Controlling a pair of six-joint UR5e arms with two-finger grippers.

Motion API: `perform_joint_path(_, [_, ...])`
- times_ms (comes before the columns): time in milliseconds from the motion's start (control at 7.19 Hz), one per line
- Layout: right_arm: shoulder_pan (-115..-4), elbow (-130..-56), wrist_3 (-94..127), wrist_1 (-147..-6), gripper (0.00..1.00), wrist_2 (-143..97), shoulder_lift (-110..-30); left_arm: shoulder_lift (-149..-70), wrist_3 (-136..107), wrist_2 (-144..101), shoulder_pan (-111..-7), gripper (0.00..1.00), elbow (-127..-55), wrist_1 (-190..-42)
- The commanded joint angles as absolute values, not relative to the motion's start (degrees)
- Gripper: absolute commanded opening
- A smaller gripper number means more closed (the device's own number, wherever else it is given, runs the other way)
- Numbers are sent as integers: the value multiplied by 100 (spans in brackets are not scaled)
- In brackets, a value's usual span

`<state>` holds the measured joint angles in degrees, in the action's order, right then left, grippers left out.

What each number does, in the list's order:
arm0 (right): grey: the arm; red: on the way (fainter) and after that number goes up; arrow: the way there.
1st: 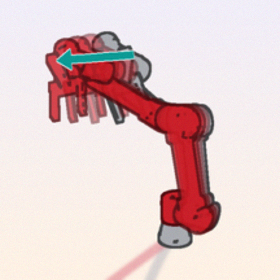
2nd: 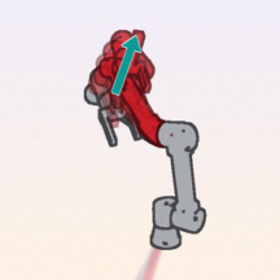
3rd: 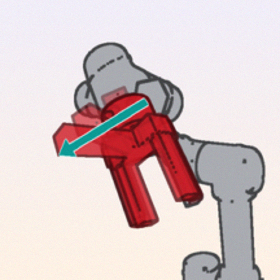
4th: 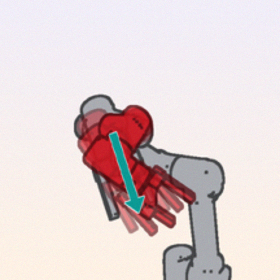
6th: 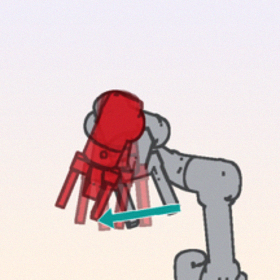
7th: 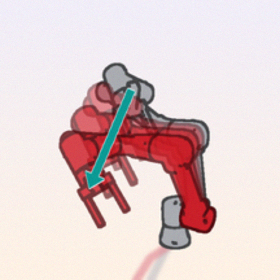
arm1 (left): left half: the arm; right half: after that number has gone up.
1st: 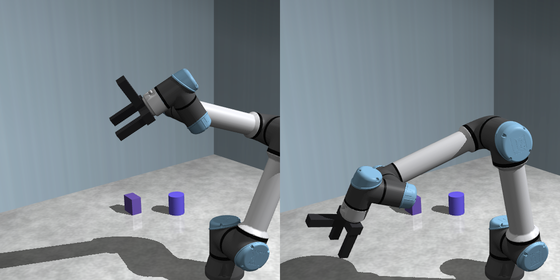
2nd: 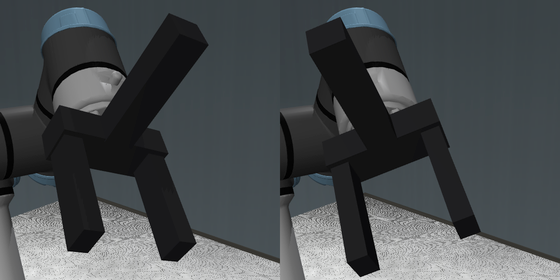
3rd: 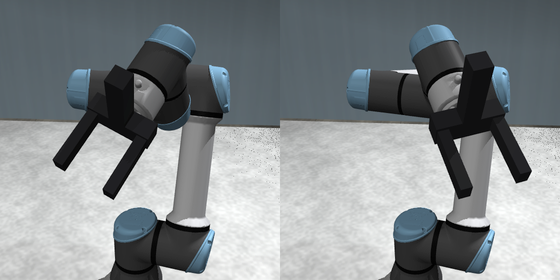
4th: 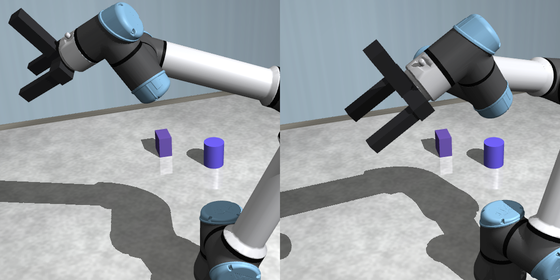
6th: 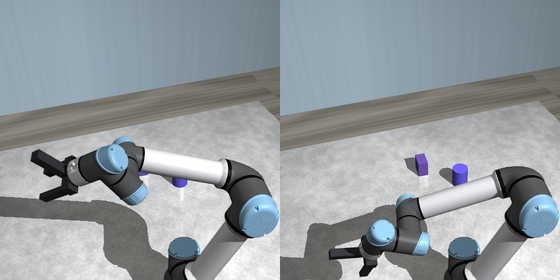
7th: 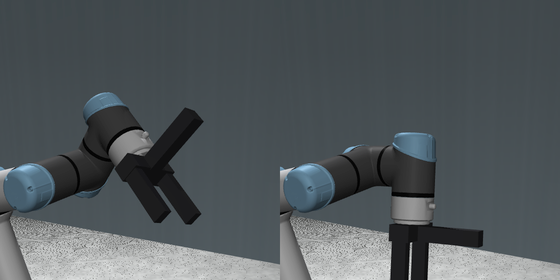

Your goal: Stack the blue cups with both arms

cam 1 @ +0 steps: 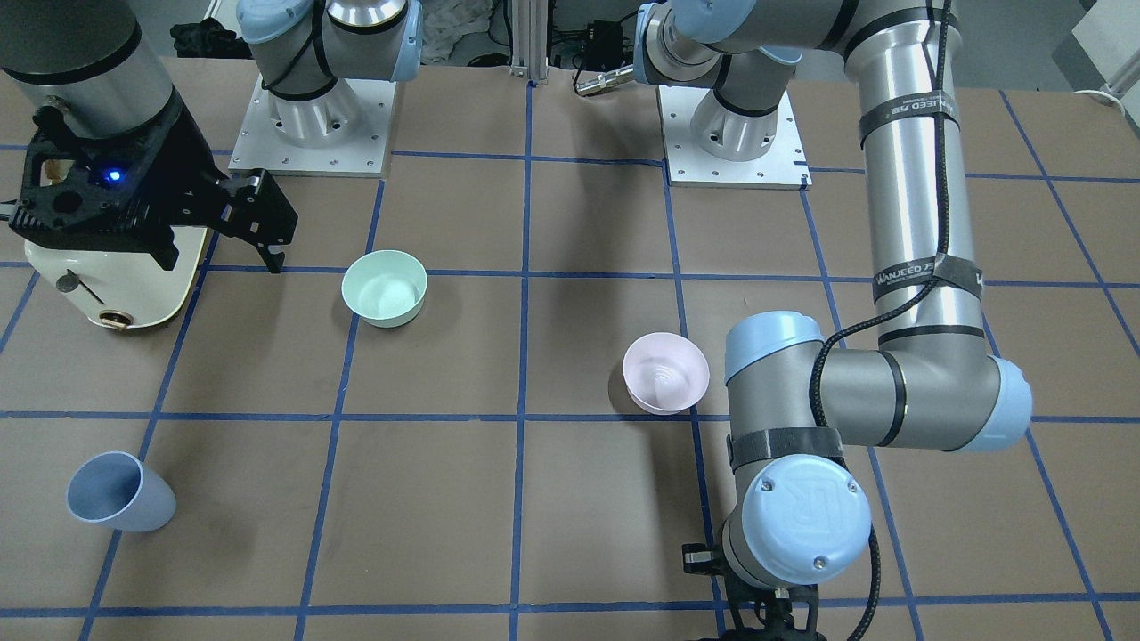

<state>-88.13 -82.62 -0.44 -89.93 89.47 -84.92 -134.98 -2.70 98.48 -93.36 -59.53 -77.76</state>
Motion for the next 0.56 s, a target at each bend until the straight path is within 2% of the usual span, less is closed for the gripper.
perform_joint_path(0, [-8807, -8262, -44, -9000, 100, 8947, -8490, -13247, -351, 9704, -9534, 0, -5941, -7839])
perform_joint_path(417, [-8807, -8262, -53, -9009, 100, 8938, -8490, -12964, -1828, 9158, -10604, 0, -6064, -8103])
